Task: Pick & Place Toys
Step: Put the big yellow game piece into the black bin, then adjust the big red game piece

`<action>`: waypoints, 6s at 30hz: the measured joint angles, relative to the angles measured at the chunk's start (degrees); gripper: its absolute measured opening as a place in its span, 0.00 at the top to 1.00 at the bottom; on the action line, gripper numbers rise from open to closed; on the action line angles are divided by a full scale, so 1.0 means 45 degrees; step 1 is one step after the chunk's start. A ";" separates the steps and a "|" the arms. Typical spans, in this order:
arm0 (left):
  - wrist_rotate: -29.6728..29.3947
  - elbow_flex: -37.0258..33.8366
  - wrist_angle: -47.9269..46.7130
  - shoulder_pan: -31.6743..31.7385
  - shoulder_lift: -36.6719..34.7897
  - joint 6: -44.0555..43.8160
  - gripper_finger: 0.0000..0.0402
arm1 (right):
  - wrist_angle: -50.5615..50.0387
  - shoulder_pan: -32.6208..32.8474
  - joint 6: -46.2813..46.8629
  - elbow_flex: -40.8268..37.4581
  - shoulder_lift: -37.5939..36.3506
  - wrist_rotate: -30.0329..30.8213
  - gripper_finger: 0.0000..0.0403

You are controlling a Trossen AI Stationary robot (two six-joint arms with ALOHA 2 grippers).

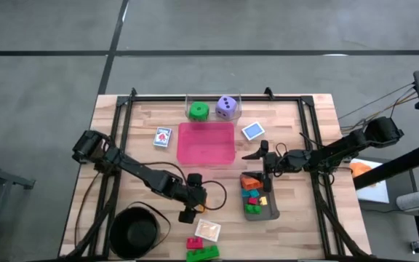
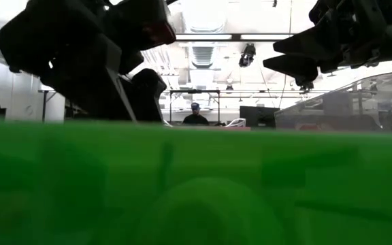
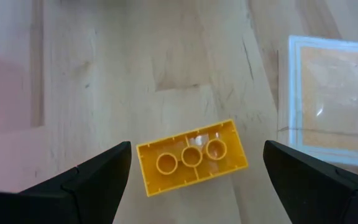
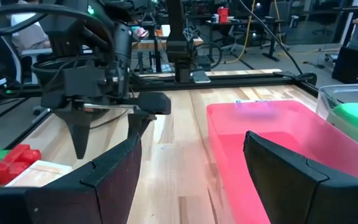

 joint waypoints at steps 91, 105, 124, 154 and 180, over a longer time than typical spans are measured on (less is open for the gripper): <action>-0.0701 0.0075 0.9090 0.1093 0.1296 0.3887 0.28 | -0.0159 -0.0005 0.0039 -0.0005 0.0005 -0.0020 0.30; 0.0517 0.2327 0.9839 0.1617 0.3674 0.4179 0.28 | -0.0252 -0.0010 0.0039 0.0005 0.0005 -0.0020 0.30; 0.0565 0.3677 0.8216 0.1671 0.4362 0.4308 0.08 | -0.0271 0.0000 0.0054 0.0000 0.0005 -0.0019 0.30; -0.2307 -0.4582 1.0267 0.1671 -0.3254 0.2611 0.07 | -0.0363 -0.0042 -0.0099 0.0000 0.0000 -0.0005 0.30; -0.3599 -0.9860 1.0178 0.1671 -0.8660 0.1581 0.07 | -0.4001 -0.0370 0.0469 0.2449 0.0000 0.0756 0.30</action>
